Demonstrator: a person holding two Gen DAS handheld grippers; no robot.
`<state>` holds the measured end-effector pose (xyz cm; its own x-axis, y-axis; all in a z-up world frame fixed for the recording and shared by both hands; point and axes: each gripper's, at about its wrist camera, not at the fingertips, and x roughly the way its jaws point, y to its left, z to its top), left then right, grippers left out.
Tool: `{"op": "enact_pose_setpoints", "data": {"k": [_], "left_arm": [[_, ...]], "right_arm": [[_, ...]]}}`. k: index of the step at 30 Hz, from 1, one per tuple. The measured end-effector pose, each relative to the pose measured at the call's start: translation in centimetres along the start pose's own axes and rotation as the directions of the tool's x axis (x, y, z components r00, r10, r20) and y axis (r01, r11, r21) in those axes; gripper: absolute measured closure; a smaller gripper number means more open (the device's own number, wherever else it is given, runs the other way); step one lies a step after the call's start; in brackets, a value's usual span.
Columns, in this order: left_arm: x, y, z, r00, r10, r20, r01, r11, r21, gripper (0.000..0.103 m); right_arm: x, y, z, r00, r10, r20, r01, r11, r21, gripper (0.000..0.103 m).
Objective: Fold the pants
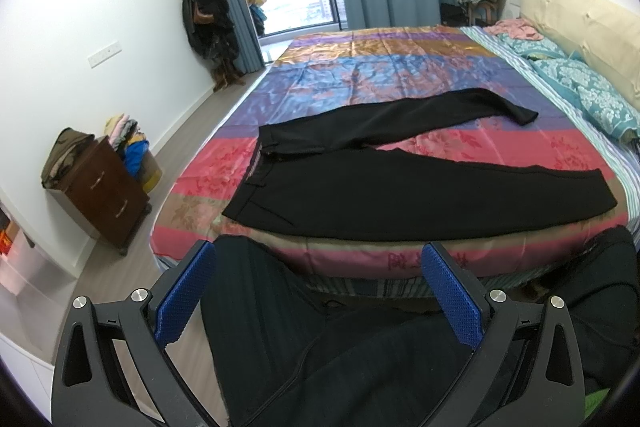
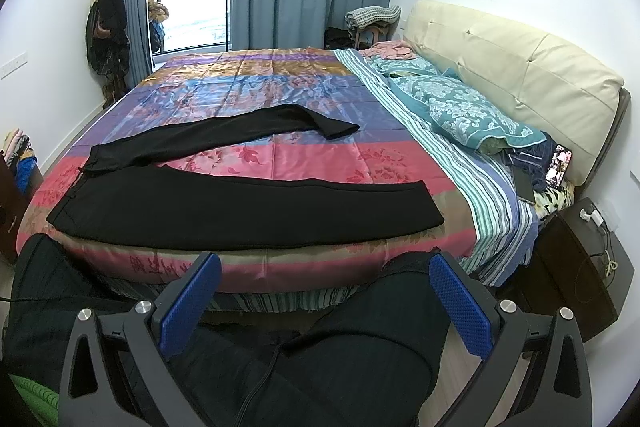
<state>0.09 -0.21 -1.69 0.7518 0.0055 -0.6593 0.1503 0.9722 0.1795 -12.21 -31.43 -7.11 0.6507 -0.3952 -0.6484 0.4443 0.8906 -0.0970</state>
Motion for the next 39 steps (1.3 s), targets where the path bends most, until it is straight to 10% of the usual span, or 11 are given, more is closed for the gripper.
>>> {"op": "enact_pose_setpoints", "data": {"k": [39], "left_arm": [[0.03, 0.69, -0.45, 1.0, 0.005, -0.004, -0.005, 1.0, -0.001, 0.001]], "right_arm": [[0.31, 0.33, 0.05, 1.0, 0.014, -0.008, -0.014, 1.0, -0.001, 0.0]]}}
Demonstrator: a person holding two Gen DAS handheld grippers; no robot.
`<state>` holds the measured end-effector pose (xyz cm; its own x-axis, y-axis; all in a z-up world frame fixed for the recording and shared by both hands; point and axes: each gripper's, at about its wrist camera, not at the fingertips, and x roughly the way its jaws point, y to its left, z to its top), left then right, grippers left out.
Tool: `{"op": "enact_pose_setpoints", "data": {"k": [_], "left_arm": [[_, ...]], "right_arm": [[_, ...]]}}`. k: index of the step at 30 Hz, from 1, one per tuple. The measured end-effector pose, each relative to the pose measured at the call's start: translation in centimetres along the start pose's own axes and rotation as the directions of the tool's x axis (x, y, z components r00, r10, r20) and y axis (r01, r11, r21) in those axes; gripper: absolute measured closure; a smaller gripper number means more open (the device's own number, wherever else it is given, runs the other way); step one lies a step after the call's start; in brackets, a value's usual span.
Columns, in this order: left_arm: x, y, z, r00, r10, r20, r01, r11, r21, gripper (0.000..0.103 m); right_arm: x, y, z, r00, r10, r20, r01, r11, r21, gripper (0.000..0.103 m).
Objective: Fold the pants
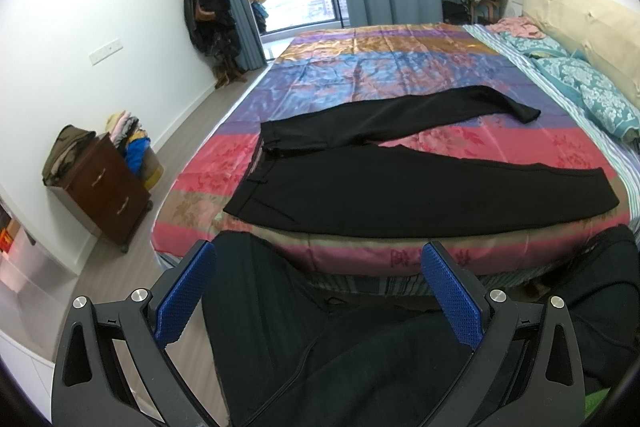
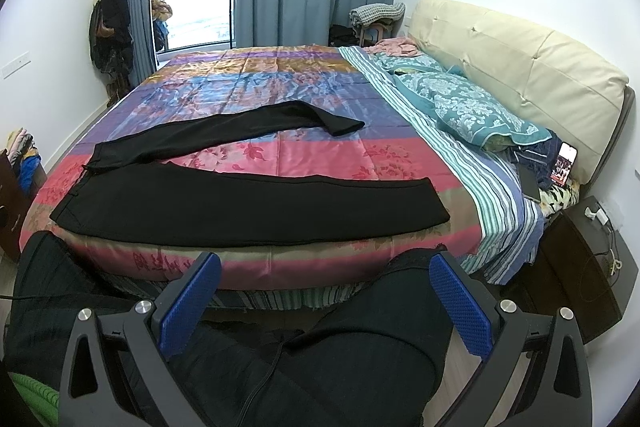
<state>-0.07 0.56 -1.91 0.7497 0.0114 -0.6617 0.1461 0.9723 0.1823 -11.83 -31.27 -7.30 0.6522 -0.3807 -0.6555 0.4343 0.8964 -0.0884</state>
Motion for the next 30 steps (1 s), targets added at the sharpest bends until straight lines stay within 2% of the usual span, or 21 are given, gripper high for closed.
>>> {"op": "enact_pose_setpoints", "data": {"k": [11, 17, 20, 24, 27, 30], "left_arm": [[-0.1, -0.4, 0.0, 1.0, 0.002, -0.006, -0.002, 1.0, 0.007, 0.001], [-0.1, -1.0, 0.4, 0.999, 0.024, 0.031, -0.025, 0.999, 0.045, 0.001], [0.6, -1.7, 1.2, 1.0, -0.005, 0.03, 0.003, 0.999, 0.054, 0.001], [2.2, -3.8, 3.5, 0.998, -0.067, -0.015, 0.068, 0.995, 0.077, 0.001], [2.4, -4.9, 5.9, 0.993, -0.12, 0.005, 0.12, 0.99, 0.077, 0.001], [2.8, -5.1, 8.0, 0.989, -0.144, 0.038, 0.142, 0.988, 0.06, 0.001]], "right_arm": [[0.1, 0.2, 0.1, 1.0, 0.002, 0.003, -0.002, 1.0, 0.002, 0.0], [0.1, 0.8, 0.3, 1.0, 0.019, 0.01, -0.018, 1.0, -0.002, 0.0], [-0.2, 0.6, 0.4, 0.999, 0.03, 0.022, -0.03, 1.0, -0.004, 0.0], [-0.4, 0.2, 0.8, 0.996, 0.056, 0.063, -0.055, 0.998, -0.006, 0.0], [-0.7, -0.7, 1.5, 0.989, 0.075, 0.129, -0.079, 0.997, 0.023, 0.0], [-1.1, -1.1, 2.3, 0.969, 0.081, 0.234, -0.088, 0.996, 0.017, 0.0]]}}
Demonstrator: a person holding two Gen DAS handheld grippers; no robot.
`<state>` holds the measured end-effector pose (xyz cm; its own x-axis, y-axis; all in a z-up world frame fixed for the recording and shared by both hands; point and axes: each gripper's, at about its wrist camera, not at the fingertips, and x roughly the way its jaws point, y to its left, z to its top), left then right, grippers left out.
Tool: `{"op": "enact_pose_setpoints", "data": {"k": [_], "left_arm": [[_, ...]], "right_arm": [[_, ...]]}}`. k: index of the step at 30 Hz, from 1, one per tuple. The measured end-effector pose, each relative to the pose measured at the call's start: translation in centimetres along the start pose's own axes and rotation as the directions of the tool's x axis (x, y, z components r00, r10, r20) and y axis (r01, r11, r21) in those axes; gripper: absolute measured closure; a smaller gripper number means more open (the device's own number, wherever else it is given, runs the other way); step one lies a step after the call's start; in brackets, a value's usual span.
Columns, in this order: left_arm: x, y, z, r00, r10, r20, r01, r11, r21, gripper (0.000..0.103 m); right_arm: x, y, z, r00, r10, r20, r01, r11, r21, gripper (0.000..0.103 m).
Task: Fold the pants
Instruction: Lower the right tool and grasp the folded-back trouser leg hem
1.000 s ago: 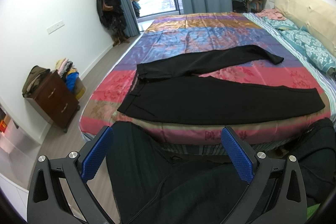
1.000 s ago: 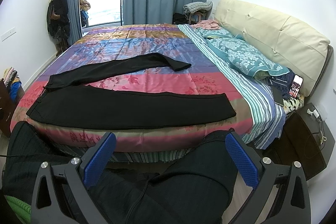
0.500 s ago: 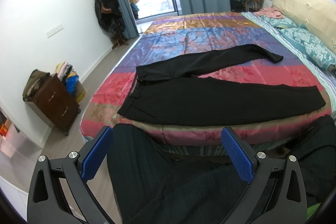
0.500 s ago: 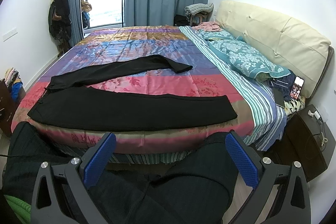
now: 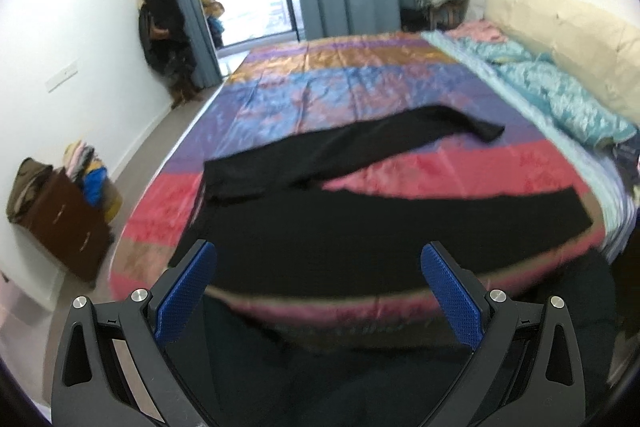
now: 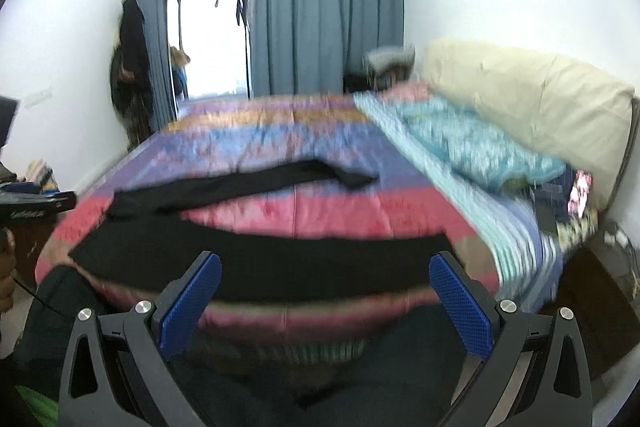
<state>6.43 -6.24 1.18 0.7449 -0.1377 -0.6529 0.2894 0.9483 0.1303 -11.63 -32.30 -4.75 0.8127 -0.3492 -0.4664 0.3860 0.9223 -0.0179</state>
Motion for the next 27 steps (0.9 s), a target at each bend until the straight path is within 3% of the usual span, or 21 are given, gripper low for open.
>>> {"op": "enact_pose_setpoints", "data": {"k": [3, 5, 6, 7, 10, 13, 16, 20, 22, 24, 27], "left_arm": [[1.3, 0.3, 1.6, 0.999, -0.028, 0.026, 0.03, 0.999, -0.043, 0.001], [2.8, 0.6, 2.1, 0.999, -0.029, 0.016, 0.03, 0.997, -0.067, 0.001], [3.9, 0.7, 2.1, 1.0, -0.027, 0.006, 0.028, 0.997, -0.076, 0.001], [5.3, 0.7, 2.0, 1.0, -0.018, -0.018, 0.017, 0.996, -0.083, 0.001], [9.6, 0.6, 1.1, 0.993, -0.005, -0.121, -0.006, 0.996, -0.094, 0.001], [13.6, 0.3, -0.3, 0.976, 0.0, -0.22, -0.02, 0.996, -0.088, 0.001], [18.0, -0.4, -0.6, 0.963, 0.069, -0.259, -0.081, 0.996, -0.038, 0.001], [24.2, -0.4, 0.7, 0.954, 0.14, -0.264, -0.155, 0.987, -0.039, 0.001], [27.2, 0.1, 1.3, 0.953, 0.153, -0.26, -0.175, 0.983, -0.064, 0.001], [30.1, 0.4, 1.1, 0.948, 0.177, -0.264, -0.204, 0.976, -0.078, 0.001], [35.0, 0.8, -0.5, 0.921, 0.21, -0.328, -0.239, 0.97, -0.048, 0.001]], "right_arm": [[0.0, 0.2, 0.8, 0.987, 0.049, 0.155, -0.046, 0.999, -0.021, 0.0], [1.7, 0.5, 1.1, 0.963, 0.193, 0.188, -0.192, 0.981, -0.021, 0.0], [4.1, 0.7, 1.2, 0.95, 0.284, 0.134, -0.287, 0.958, 0.011, 0.0], [5.9, 0.9, 1.1, 0.946, 0.316, 0.076, -0.32, 0.947, 0.04, 0.0], [12.4, 2.4, 0.1, 0.922, 0.362, -0.135, -0.349, 0.93, 0.114, 0.0], [15.9, 4.0, 0.0, 0.931, 0.299, -0.209, -0.297, 0.954, 0.039, 0.0], [20.4, 4.5, -0.4, 0.929, 0.234, -0.286, -0.257, 0.965, -0.047, 0.0], [30.1, 1.6, -0.8, 0.88, 0.172, -0.442, -0.21, 0.977, -0.037, 0.0], [32.9, -0.4, -0.2, 0.882, 0.181, -0.435, -0.199, 0.98, 0.005, 0.0], [37.2, -2.4, 1.6, 0.891, 0.134, -0.433, -0.151, 0.988, -0.005, 0.0], [44.4, -4.6, 3.9, 0.89, 0.072, -0.45, -0.098, 0.995, -0.035, 0.0]]}}
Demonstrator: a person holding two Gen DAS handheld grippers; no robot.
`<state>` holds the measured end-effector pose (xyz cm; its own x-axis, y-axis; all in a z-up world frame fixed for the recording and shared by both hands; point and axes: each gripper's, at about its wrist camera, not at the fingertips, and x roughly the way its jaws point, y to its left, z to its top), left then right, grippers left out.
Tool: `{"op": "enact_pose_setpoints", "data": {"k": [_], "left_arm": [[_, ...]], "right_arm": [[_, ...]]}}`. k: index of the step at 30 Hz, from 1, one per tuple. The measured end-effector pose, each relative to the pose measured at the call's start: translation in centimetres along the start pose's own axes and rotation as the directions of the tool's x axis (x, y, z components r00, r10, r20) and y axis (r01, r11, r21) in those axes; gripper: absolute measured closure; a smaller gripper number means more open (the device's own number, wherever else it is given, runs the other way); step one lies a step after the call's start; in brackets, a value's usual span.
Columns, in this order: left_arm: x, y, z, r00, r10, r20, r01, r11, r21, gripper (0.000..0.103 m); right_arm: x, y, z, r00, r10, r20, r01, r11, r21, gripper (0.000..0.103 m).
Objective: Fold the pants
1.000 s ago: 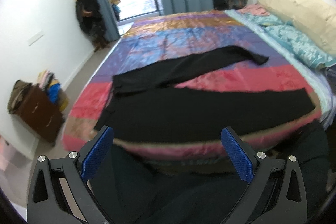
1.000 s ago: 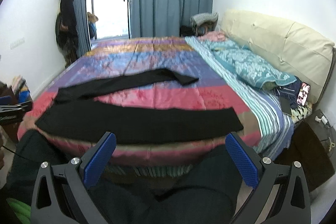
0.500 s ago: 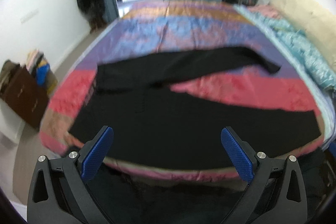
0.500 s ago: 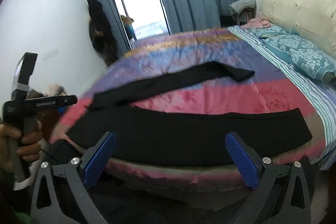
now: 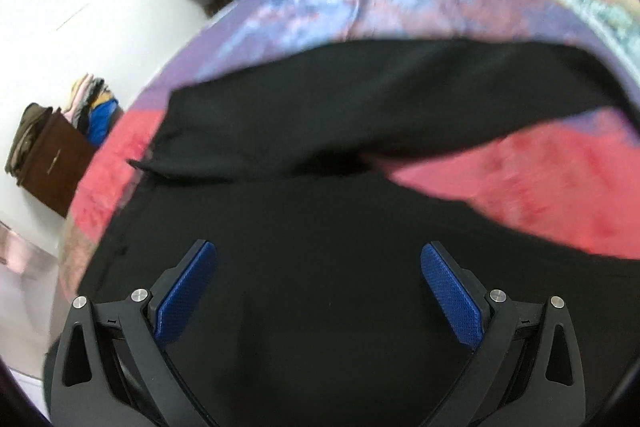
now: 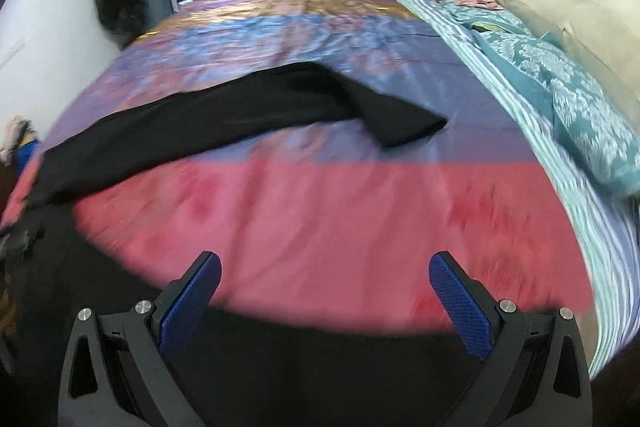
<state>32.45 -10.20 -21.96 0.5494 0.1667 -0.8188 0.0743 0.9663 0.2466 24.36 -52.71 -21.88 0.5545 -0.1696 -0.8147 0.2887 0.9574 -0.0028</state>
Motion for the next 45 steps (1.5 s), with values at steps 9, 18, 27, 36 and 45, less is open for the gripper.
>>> {"op": "enact_pose_setpoints", "data": {"k": [9, 18, 27, 36, 45], "left_arm": [[1.6, 0.5, -3.4, 0.99, -0.072, 0.123, 0.083, 0.993, -0.084, 0.0], [2.7, 0.9, -2.7, 0.986, -0.097, 0.136, 0.112, 0.988, -0.104, 0.0], [2.5, 0.7, -2.8, 0.988, -0.077, 0.136, 0.09, 0.992, -0.092, 0.0], [2.5, 0.6, -2.8, 0.988, -0.058, 0.142, 0.071, 0.994, -0.085, 0.0], [2.5, 0.4, -2.8, 0.988, -0.045, 0.147, 0.057, 0.995, -0.079, 0.0]], "right_arm": [[15.9, -2.1, 11.2, 0.971, -0.209, -0.116, 0.201, 0.977, -0.076, 0.024], [12.7, -6.5, 14.6, 0.951, -0.31, 0.014, 0.309, 0.95, 0.054, 0.096], [0.2, -8.5, 3.2, 0.947, -0.289, 0.142, 0.291, 0.957, 0.004, 0.092], [-3.8, -11.4, -6.5, 0.983, -0.182, 0.015, 0.175, 0.965, 0.195, 0.053], [2.8, -10.9, -5.7, 0.921, 0.364, 0.14, -0.379, 0.751, 0.541, 0.04]]}}
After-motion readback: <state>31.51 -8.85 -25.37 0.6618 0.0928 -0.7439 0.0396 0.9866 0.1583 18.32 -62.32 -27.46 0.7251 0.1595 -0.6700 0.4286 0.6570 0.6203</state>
